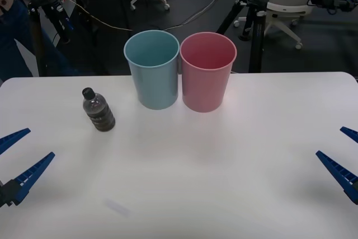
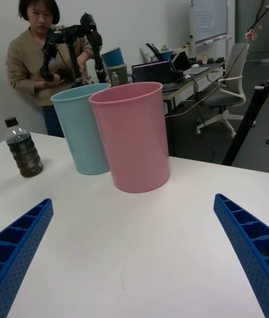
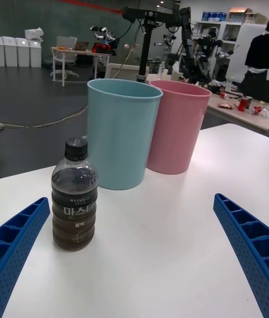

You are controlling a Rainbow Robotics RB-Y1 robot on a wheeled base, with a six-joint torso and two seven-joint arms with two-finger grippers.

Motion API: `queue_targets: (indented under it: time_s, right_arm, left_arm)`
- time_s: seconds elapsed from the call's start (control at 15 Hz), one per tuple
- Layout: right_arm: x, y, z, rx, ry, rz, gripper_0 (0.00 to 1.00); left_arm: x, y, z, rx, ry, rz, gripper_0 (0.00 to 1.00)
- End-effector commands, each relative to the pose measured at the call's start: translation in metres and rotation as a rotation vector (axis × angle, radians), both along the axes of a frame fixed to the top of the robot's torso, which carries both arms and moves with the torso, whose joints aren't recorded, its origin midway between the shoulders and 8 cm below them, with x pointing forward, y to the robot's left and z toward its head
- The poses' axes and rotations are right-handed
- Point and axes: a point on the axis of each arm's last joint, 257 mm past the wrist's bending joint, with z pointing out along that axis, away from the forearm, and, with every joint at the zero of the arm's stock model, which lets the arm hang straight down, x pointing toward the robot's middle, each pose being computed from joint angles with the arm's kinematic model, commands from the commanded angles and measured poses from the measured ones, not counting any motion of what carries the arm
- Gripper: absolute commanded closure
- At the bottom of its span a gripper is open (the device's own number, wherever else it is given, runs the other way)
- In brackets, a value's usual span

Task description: Grasp the object on the table and drop it into the matching bin: aluminum can to the light blue bin, PET bottle to the pink bin.

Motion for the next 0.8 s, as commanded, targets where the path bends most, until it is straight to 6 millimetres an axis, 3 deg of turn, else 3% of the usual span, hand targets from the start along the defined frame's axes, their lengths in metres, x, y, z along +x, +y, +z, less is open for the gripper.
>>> queue_targets:
  time_s: [0.07,0.47,0.67,0.8]
  right_arm:
    - [0.0,0.0,0.0,0.0,0.0,0.0,0.0]
    - [0.0,0.0,0.0,0.0,0.0,0.0,0.0]
    - [0.0,0.0,0.0,0.0,0.0,0.0,0.0]
    - [0.0,0.0,0.0,0.0,0.0,0.0,0.0]
  left_arm:
    - [-0.004,-0.008,-0.019,-0.025,0.041,0.001,0.0]
    - [-0.007,0.006,-0.034,-0.015,0.076,0.067,0.0]
    - [0.005,0.029,-0.045,0.063,0.048,0.172,0.0]
    - [0.018,0.029,-0.052,0.062,0.047,0.179,0.0]
